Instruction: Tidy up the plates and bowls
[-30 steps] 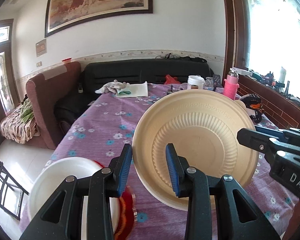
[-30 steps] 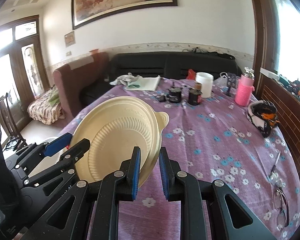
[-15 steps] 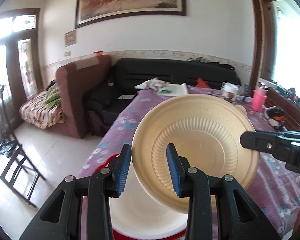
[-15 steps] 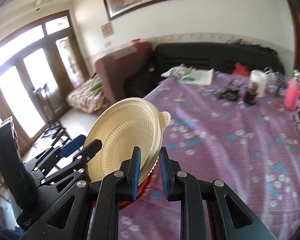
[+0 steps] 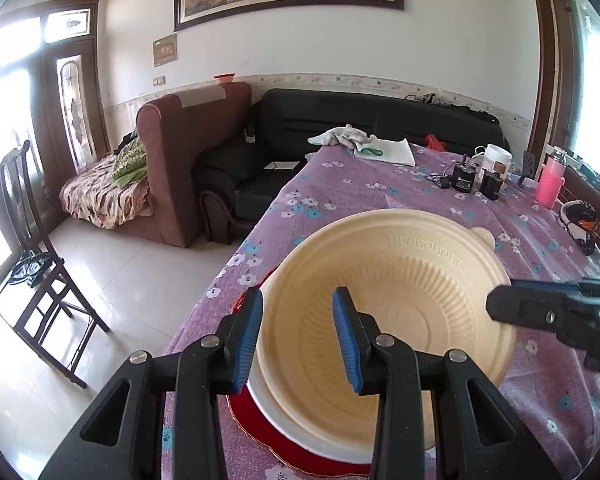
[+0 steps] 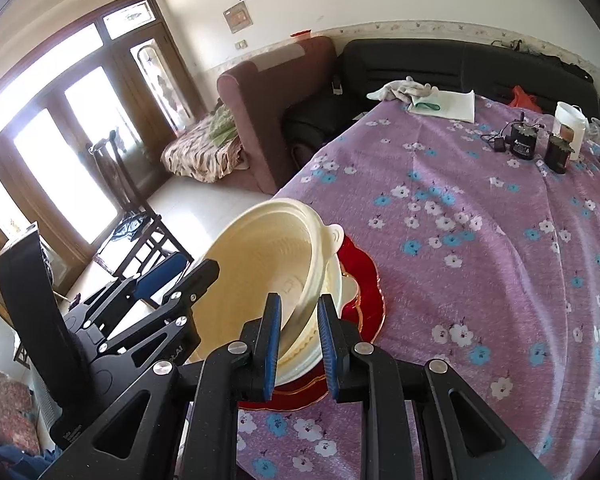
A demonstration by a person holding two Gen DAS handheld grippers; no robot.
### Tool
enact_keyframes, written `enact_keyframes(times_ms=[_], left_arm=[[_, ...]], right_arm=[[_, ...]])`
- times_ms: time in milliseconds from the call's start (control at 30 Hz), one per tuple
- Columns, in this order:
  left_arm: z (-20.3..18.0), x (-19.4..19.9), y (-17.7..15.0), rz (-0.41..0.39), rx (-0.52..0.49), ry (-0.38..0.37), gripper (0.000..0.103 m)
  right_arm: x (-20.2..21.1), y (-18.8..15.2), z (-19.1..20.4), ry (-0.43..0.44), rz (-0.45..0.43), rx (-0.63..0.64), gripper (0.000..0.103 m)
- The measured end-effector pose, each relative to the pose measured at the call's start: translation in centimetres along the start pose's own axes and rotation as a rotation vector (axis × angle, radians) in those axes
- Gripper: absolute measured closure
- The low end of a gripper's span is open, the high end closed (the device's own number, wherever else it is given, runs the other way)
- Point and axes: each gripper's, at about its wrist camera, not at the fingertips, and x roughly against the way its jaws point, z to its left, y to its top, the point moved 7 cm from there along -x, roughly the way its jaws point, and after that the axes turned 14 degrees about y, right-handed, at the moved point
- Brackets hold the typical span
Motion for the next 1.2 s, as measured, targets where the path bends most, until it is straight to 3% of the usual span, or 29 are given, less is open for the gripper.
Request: enact_keyframes(times_ms=[967,1200], left_arm=[[0.5,-0.7,0.0,-0.001,0.007,0.026,0.066],[0.5,-0.7,0.0,0.000,0.006,0.024,0.066]], right_arm=[[-0.3,-1.1,-0.5,0.032,0.008,-0.014,0.081],[0.3,-1.1,0.2,0.021,-0.006,0.020,0.074]])
